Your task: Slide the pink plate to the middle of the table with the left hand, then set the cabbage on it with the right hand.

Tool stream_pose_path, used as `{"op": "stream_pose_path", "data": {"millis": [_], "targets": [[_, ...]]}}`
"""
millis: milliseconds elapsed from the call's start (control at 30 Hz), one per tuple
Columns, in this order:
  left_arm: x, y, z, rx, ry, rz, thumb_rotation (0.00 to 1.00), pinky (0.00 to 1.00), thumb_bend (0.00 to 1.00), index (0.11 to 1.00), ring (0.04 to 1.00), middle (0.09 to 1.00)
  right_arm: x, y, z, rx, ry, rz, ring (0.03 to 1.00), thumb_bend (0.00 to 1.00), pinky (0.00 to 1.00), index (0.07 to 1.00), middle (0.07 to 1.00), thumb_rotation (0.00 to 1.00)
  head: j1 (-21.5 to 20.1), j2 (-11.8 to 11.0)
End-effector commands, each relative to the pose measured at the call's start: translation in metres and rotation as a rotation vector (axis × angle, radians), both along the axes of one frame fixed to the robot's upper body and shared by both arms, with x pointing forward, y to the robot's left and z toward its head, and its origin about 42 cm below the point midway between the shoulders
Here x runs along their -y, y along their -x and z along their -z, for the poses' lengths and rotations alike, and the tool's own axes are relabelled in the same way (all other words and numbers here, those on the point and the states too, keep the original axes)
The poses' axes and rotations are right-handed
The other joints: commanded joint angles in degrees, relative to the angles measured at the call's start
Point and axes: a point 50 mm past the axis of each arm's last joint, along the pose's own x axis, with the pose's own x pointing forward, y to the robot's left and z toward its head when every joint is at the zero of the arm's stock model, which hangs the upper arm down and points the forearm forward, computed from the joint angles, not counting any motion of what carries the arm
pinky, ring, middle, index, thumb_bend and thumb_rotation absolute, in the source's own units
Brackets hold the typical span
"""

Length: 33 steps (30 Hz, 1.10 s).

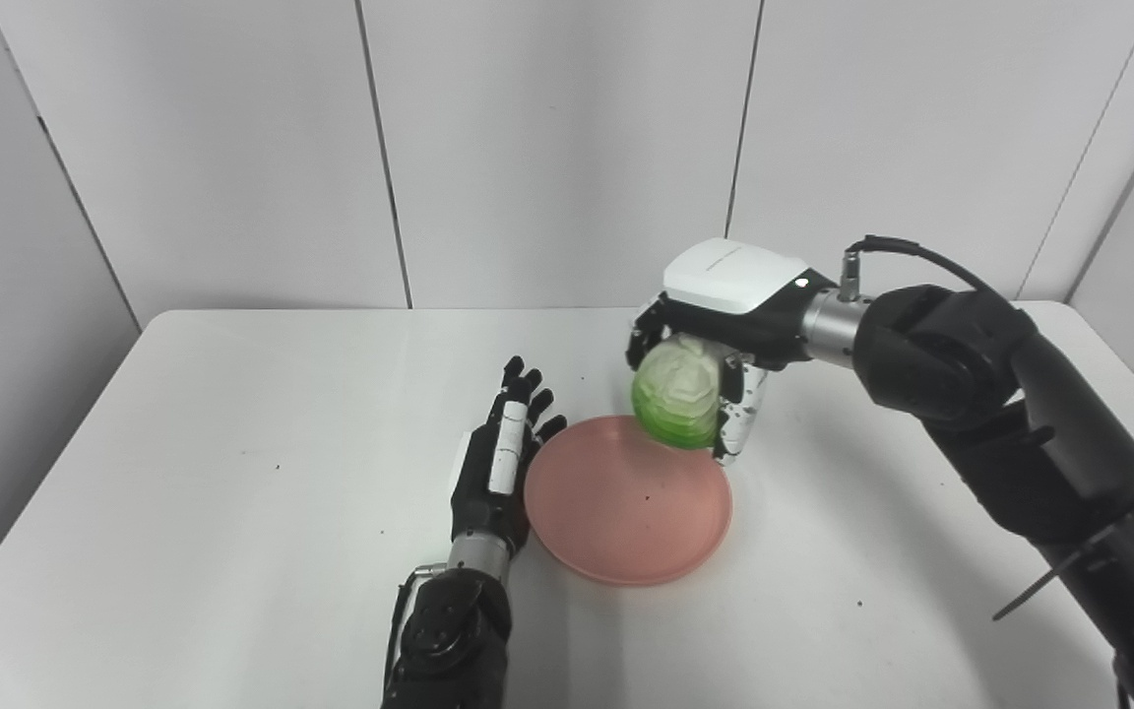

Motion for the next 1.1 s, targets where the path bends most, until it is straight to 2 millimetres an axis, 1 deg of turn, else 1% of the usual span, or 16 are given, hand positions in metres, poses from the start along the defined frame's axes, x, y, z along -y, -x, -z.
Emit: {"op": "stream_pose_path", "data": {"millis": [0,67,167,200,233,333,433,600,733,933,1067], "targets": [[-0.003,0.003,0.006,-0.028,0.000,-0.004,0.84,0.87,0.92,0.984,0.950,0.974,-0.009,0.002,-0.021,0.081,-0.036,-0.047,0.392,0.52,0.32,0.518,0.473,0.00,0.1,0.0],[-0.003,0.003,0.006,-0.030,0.002,-0.006,0.84,0.87,0.91,0.985,0.950,0.973,-0.015,0.002,-0.014,0.070,-0.032,-0.048,0.387,0.52,0.31,0.519,0.465,0.00,0.2,-0.1],[-0.003,0.003,0.005,-0.032,0.004,-0.006,0.84,0.87,0.91,0.984,0.952,0.974,-0.020,0.001,-0.003,0.058,-0.034,-0.051,0.405,0.52,0.31,0.505,0.479,0.00,0.2,-0.1],[-0.003,0.003,0.005,-0.030,0.000,-0.005,0.83,0.87,0.91,0.984,0.952,0.975,-0.021,0.000,0.003,0.056,-0.038,-0.060,0.409,0.52,0.31,0.503,0.482,0.00,0.2,0.0],[-0.003,0.003,0.005,-0.029,-0.003,-0.004,0.84,0.86,0.92,0.985,0.950,0.973,-0.022,0.000,0.008,0.056,-0.041,-0.068,0.436,0.52,0.37,0.476,0.523,0.00,0.2,0.0],[-0.003,0.003,0.004,-0.029,-0.004,0.001,0.84,0.86,0.92,0.986,0.953,0.974,-0.024,0.000,0.026,0.045,-0.041,-0.085,0.448,0.52,0.38,0.468,0.533,0.00,0.1,0.1],[-0.002,0.003,0.004,-0.029,-0.001,0.000,0.84,0.87,0.92,0.987,0.953,0.975,-0.026,0.001,0.036,0.045,-0.020,-0.080,0.460,0.52,0.39,0.466,0.533,0.00,0.2,0.2],[-0.001,0.003,0.003,-0.029,-0.005,0.000,0.84,0.87,0.92,0.990,0.954,0.978,-0.027,0.000,0.046,0.056,-0.008,-0.081,0.465,0.52,0.40,0.472,0.518,0.00,0.1,0.5],[-0.001,0.002,0.003,-0.029,0.002,0.003,0.83,0.88,0.93,0.987,0.960,0.980,-0.027,-0.002,0.052,0.067,-0.019,-0.093,0.444,0.52,0.38,0.487,0.510,0.00,0.0,0.6],[-0.001,0.003,0.003,-0.030,0.000,0.004,0.83,0.87,0.92,0.986,0.961,0.978,-0.026,-0.004,0.059,0.078,-0.032,-0.110,0.434,0.52,0.38,0.492,0.513,0.00,-0.1,0.9],[-0.001,0.003,0.002,-0.031,-0.004,0.007,0.84,0.87,0.91,0.991,0.956,0.978,-0.026,-0.003,0.062,0.059,-0.056,-0.129,0.441,0.52,0.39,0.483,0.533,0.00,-0.2,1.0]]}}
